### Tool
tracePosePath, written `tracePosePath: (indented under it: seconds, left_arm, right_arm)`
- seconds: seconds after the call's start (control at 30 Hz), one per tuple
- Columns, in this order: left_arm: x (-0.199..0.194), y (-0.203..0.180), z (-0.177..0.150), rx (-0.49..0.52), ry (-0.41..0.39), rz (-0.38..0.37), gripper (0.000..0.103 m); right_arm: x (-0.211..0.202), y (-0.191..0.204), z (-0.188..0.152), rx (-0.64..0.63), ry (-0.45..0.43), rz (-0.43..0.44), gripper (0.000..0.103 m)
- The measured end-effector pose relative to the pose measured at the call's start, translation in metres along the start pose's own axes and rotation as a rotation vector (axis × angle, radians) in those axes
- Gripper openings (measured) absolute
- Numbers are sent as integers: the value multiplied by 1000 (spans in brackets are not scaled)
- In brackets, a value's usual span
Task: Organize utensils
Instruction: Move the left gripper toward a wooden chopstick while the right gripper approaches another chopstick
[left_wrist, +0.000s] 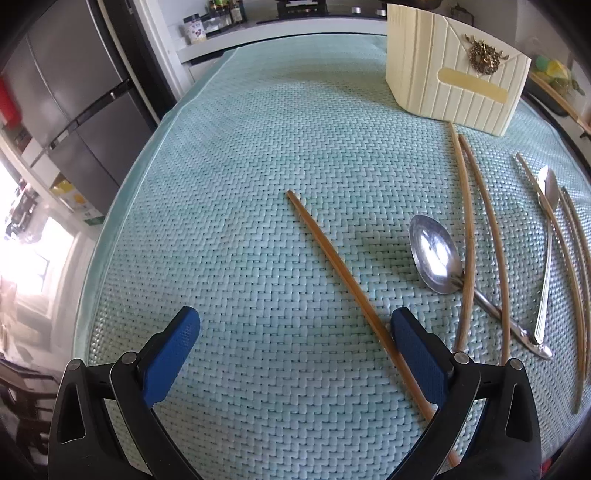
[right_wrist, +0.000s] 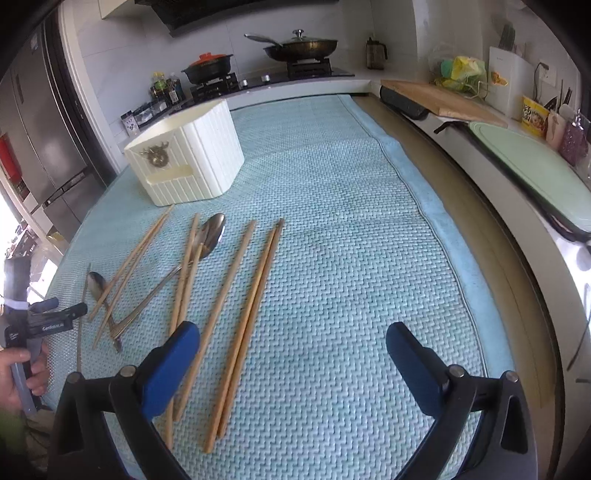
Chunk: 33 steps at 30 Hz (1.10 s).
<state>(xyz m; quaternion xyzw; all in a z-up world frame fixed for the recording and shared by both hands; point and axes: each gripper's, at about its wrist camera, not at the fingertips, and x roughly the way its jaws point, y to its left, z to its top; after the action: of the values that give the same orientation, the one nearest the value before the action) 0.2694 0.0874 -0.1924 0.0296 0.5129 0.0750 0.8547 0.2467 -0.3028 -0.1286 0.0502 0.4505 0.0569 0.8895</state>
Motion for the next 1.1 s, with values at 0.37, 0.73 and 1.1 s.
tracePosePath:
  seconds: [0.37,0.73,1.1]
  left_arm:
    - [13,14,6,-7,4,-22,103]
    - [12,8,8,3,1,-19,103]
    - [18,22,19,11,43,-33,103]
  right_arm:
    - [90,8,46,26,193,95,25]
    - [113,56,54,-111,236,49,24]
    - [118,51,53,-64,276,80,22]
